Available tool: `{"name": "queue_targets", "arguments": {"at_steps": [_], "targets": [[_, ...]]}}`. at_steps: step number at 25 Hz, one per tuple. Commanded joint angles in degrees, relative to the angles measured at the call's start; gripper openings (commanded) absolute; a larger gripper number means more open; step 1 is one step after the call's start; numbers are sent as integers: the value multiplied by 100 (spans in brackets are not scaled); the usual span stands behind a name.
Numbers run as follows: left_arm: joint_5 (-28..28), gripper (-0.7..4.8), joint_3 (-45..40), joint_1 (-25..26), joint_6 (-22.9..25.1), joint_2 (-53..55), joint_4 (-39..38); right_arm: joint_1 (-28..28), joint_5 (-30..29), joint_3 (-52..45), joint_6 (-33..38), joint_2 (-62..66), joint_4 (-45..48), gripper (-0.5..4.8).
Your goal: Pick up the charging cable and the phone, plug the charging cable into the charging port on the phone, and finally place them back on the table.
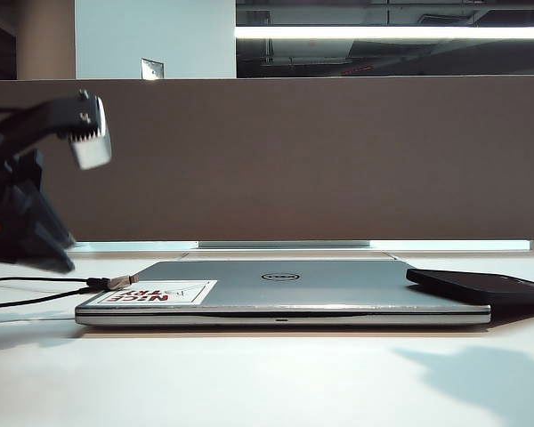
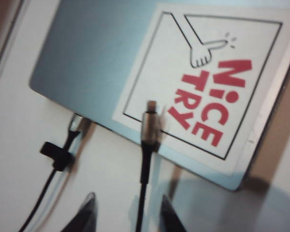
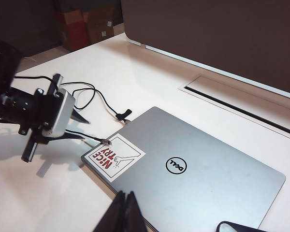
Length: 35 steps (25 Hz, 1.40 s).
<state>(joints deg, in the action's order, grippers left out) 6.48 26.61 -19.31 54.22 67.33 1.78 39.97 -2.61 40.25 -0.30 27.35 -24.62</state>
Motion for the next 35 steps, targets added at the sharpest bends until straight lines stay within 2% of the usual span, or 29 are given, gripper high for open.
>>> {"name": "queue_targets", "arguments": {"at_steps": [1, 13, 35], "targets": [[22, 162, 7, -2, 26, 254, 354, -2, -9, 20, -13, -11, 87, -6], [22, 161, 7, -2, 35, 949, 1060, -4, -9, 22, -13, -11, 87, -6], [22, 152, 17, 2, 151, 1582, 1633, -4, -9, 22, -13, -11, 131, -6]]}}
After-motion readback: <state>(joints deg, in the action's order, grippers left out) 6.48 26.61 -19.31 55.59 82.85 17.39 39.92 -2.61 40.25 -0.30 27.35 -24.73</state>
